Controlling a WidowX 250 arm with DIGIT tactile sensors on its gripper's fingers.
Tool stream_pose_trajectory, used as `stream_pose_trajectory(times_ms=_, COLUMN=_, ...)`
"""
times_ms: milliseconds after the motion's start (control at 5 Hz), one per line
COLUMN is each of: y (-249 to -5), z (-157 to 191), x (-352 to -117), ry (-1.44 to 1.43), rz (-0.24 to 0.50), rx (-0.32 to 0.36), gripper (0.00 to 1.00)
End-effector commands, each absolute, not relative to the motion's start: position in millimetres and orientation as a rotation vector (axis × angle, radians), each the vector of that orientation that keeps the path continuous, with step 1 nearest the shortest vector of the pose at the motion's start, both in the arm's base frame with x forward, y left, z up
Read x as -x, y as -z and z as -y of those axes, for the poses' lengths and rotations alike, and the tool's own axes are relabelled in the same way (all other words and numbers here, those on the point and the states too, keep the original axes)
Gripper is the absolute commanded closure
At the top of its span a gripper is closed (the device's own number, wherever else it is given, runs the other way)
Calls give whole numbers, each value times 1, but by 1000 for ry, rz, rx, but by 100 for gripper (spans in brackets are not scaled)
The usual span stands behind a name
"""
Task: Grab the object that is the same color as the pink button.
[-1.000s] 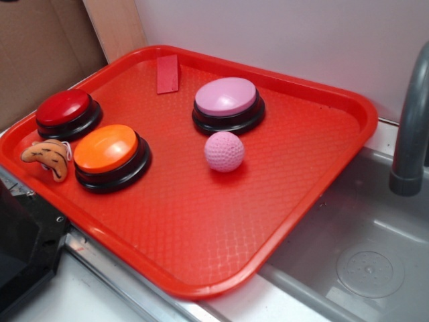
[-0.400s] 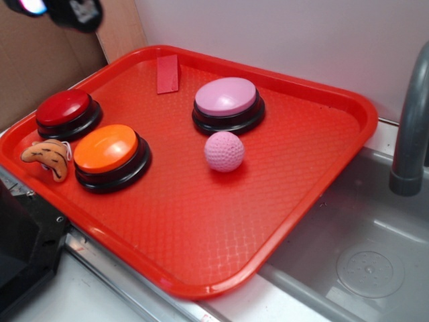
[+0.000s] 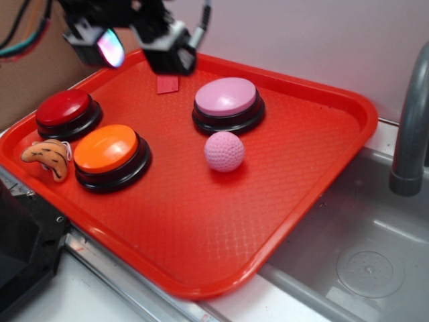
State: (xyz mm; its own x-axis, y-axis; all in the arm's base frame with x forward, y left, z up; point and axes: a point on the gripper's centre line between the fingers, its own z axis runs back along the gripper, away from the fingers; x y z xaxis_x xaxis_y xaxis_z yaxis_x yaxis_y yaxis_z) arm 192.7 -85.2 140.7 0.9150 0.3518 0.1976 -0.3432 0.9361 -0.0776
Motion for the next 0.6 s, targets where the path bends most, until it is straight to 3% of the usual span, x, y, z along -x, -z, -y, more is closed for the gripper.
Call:
stream_pose_trajectory(times_ms=0, y=-94, z=94, x=-231, ry=-446, rz=330, rx=10, gripper=0)
stream_pose_trajectory(times_ms=400, y=-60, z=95, x=-232, ry=-432, rz=332, rx=17, gripper=0)
